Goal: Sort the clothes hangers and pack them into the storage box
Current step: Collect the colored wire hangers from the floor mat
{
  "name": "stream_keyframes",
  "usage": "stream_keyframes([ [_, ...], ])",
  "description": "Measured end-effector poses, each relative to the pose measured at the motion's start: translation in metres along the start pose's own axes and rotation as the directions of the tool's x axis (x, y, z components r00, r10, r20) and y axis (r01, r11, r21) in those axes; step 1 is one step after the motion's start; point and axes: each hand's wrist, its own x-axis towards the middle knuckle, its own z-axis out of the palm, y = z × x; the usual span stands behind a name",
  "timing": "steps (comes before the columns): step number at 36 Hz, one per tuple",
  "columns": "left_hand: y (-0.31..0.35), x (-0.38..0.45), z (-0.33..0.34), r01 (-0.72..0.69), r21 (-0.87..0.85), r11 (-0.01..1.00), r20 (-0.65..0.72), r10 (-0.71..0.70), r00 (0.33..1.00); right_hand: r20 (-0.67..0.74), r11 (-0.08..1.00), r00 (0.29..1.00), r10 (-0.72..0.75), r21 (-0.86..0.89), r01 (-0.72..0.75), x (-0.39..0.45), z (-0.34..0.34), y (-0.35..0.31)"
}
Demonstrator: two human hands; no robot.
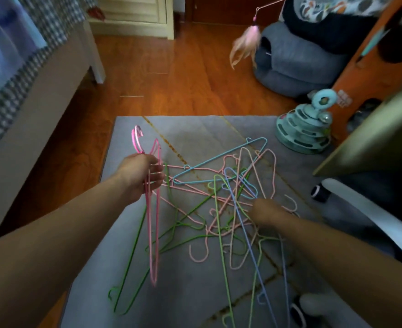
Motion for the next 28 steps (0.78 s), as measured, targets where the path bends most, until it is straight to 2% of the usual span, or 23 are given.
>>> stream_keyframes([
  [3,-0.007,-0.006,0.001,-0.011,0.022,1.0,-0.029,0.012,1.0,0.042,0.995,0.998,-0.047,0.091,0.043,-0.004,0.007,-0.008],
  [6,-0.015,-0.013,0.006,-0.042,0.071,0.997,-0.036,0.045,0.998,0.108,0.992,0.987,-0.118,0.051,0.113,-0.009,0.022,-0.021],
  [9,-0.021,-0.02,0.011,-0.086,0.08,0.993,-0.039,0.089,0.995,0.119,0.996,0.99,-0.073,0.066,0.066,-0.006,0.036,-0.026],
  [11,-0.022,-0.022,0.012,-0.111,0.075,0.991,-0.05,0.115,0.992,0.067,0.988,0.998,0.014,0.153,-0.024,-0.01,0.031,-0.032],
  [14,-0.022,-0.018,0.011,-0.118,0.056,0.991,-0.067,0.122,0.99,-0.135,0.926,0.975,0.174,0.359,-0.115,-0.014,0.009,-0.04],
  [17,-0.021,-0.011,0.009,-0.11,0.027,0.994,-0.084,0.112,0.99,-0.343,0.878,0.905,0.253,0.474,-0.066,-0.013,-0.02,-0.047],
  [20,-0.02,-0.007,0.01,-0.103,0.018,0.995,-0.087,0.104,0.991,-0.418,0.864,0.877,0.236,0.504,0.008,-0.016,-0.038,-0.06],
  [22,-0.019,-0.004,0.011,-0.107,0.028,0.994,-0.083,0.109,0.991,-0.409,0.851,0.901,0.143,0.516,0.099,-0.017,-0.039,-0.076],
  [24,-0.018,0.0,0.01,-0.117,0.049,0.992,-0.077,0.121,0.99,-0.346,0.83,0.931,-0.115,0.481,0.281,-0.017,-0.029,-0.094],
  [26,-0.017,0.005,0.006,-0.122,0.073,0.99,-0.078,0.127,0.989,-0.231,0.797,0.897,-0.376,0.414,0.44,-0.02,-0.019,-0.108],
  [28,-0.017,0.01,0.002,-0.108,0.088,0.99,-0.09,0.116,0.989,-0.22,0.799,0.865,-0.451,0.332,0.502,-0.019,-0.016,-0.109],
])
